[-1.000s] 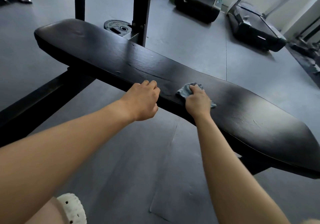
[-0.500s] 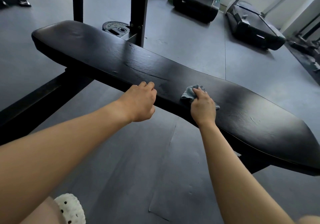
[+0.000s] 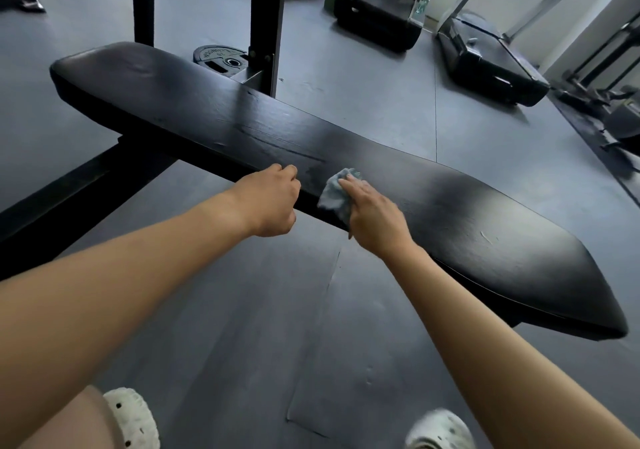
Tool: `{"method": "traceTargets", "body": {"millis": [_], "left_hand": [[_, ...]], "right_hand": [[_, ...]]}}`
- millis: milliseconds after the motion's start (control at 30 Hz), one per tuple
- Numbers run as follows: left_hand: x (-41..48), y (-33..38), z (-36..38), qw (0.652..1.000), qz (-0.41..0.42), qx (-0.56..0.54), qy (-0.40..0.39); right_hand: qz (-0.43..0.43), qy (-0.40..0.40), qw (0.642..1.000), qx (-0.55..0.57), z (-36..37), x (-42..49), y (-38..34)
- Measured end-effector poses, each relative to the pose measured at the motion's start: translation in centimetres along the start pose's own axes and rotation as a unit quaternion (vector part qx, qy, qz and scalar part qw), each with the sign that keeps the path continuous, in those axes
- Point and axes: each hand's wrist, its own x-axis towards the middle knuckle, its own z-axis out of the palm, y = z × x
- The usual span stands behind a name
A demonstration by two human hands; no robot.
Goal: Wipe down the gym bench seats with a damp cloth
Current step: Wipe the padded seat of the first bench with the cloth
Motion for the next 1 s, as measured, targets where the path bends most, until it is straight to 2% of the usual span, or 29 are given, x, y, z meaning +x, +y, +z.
{"method": "traceTargets", "body": {"millis": [100,200,267,400,467,567,633,733,867,933,1000], "left_hand": [[0.0,0.4,-0.2,1.000,-0.003,-0.003,-0.022],[-0.3,0.5,0.3,0.999,-0.016,0.007,-0.035],[-0.8,0.7,0.7,0.999,-0.025,-0.002,-0.047],[-1.6,0.6,-0.3,0.996,-0.046,-0.030,-0.069],[-1.6,0.8,-0.6,0.997,-0.051,-0.021,-0.049],[-1.6,0.7,-0.7,0.999,-0.045,0.017,-0.010],[-1.7,-0.1,-0.4,0.998,-0.036,0.049,0.014],[-1.8,-2.6,-0.1,0.996,-0.036,0.075,0.020],[-0.8,-6.0,-1.5,0.994,-0.092,0.041,0.036],[-0.7,-7.1,-1.7,0.993,-0.111,0.032,0.036],[-1.1,-8.3,-1.2,0.993,-0.103,0.050,0.032]], "right_hand": [[0.093,0.018,0.995,0.016,-0.4,0.6,1.6],[0.127,0.025,0.992,0.000,1.0,1.4,0.9],[0.093,0.011,0.996,-0.011,1.9,1.6,-0.6],[-0.054,-0.018,0.998,-0.010,2.1,1.6,-2.8],[-0.110,-0.039,0.993,-0.012,2.0,1.4,-2.8],[-0.143,-0.031,0.989,0.016,1.3,2.0,-1.8],[-0.124,-0.013,0.992,0.022,1.1,3.1,-1.2],[-0.030,-0.001,0.999,0.028,1.3,6.5,-0.6],[0.077,0.000,0.997,0.001,2.6,10.0,-2.3],[0.067,-0.013,0.997,-0.019,3.3,10.2,-4.7],[0.001,-0.011,1.000,-0.020,4.0,9.7,-7.0]]}}
